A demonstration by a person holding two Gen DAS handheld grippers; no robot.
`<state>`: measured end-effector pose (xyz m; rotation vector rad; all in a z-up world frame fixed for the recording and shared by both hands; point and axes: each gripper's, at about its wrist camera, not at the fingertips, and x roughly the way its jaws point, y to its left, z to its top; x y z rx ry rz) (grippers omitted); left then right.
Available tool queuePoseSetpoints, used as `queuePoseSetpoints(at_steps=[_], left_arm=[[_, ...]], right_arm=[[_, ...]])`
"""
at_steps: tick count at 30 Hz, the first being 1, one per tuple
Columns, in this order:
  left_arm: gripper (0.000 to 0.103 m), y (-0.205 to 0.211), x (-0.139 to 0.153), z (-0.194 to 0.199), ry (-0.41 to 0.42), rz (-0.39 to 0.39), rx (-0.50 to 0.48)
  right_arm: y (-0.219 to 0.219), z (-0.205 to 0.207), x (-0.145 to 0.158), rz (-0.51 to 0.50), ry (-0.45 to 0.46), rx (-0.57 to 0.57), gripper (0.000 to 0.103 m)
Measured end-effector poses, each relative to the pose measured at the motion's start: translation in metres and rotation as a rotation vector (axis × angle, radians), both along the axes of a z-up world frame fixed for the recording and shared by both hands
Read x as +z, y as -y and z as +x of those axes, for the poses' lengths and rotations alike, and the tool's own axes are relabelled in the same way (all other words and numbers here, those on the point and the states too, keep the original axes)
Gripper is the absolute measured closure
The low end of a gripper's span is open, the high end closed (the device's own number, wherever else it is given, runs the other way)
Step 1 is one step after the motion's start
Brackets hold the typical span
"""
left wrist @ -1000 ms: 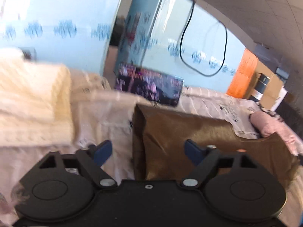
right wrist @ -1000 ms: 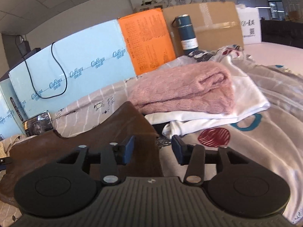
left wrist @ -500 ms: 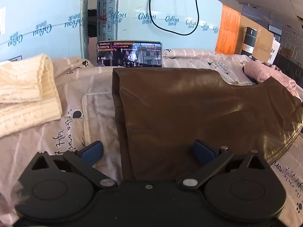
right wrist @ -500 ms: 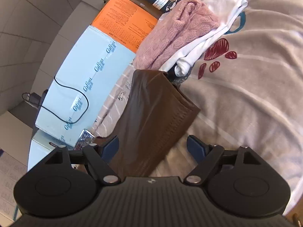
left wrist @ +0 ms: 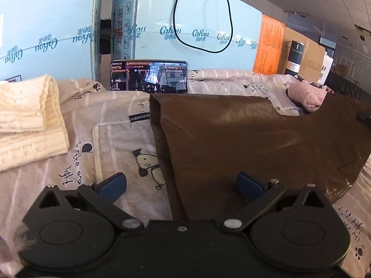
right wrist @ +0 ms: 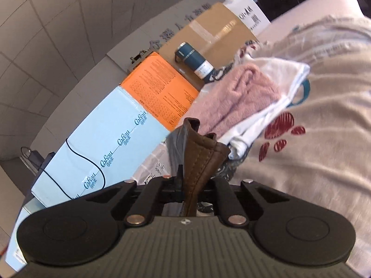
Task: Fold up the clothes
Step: 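Grasp the folded jacket edge with the right gripper and lift it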
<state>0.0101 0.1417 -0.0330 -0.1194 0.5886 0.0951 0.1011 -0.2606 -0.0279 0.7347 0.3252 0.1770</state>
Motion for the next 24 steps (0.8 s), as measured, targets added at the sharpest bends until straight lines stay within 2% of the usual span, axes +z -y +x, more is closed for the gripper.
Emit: queuePoseSetpoints(at_steps=[4, 9, 12, 15, 17, 18, 19, 20, 21, 22, 23, 24], left_arm=[[0.000, -0.004, -0.004, 0.005, -0.035, -0.016, 0.005], [0.000, -0.007, -0.006, 0.006, -0.045, -0.030, 0.005], [0.000, -0.008, -0.006, 0.005, -0.044, -0.039, 0.005], [0.000, -0.012, -0.005, 0.003, -0.033, -0.070, 0.005], [0.000, -0.018, -0.002, 0.001, -0.010, -0.089, 0.038], [0.000, -0.023, 0.000, -0.001, 0.011, -0.091, 0.073], [0.000, -0.028, 0.002, -0.004, 0.033, -0.102, 0.104], [0.000, -0.034, 0.004, -0.007, 0.061, -0.120, 0.139], [0.000, -0.040, 0.006, -0.012, 0.101, -0.140, 0.176], [0.000, -0.046, 0.008, -0.017, 0.141, -0.160, 0.213], [0.000, -0.052, 0.010, -0.021, 0.182, -0.179, 0.250], [0.000, -0.055, 0.012, -0.027, 0.228, -0.216, 0.233]], right_arm=[[-0.029, -0.017, 0.030, -0.010, 0.133, 0.131, 0.098], [-0.100, -0.035, 0.055, -0.027, 0.266, 0.389, 0.098], [-0.146, -0.040, 0.050, -0.112, 0.252, 0.517, 0.098], [-0.179, -0.041, 0.029, -0.225, 0.169, 0.591, 0.098], [-0.193, -0.044, 0.016, -0.320, 0.128, 0.650, 0.091], [-0.198, -0.048, 0.013, -0.363, 0.120, 0.683, 0.083], [-0.202, -0.053, 0.009, -0.405, 0.126, 0.722, 0.068], [-0.205, -0.057, 0.005, -0.432, 0.143, 0.767, 0.058], [-0.206, -0.060, 0.003, -0.438, 0.154, 0.803, 0.040], [-0.205, -0.062, 0.001, -0.437, 0.162, 0.833, 0.032], [-0.205, -0.063, 0.000, -0.418, 0.152, 0.867, 0.029], [-0.203, -0.064, -0.002, -0.392, 0.135, 0.903, 0.023]])
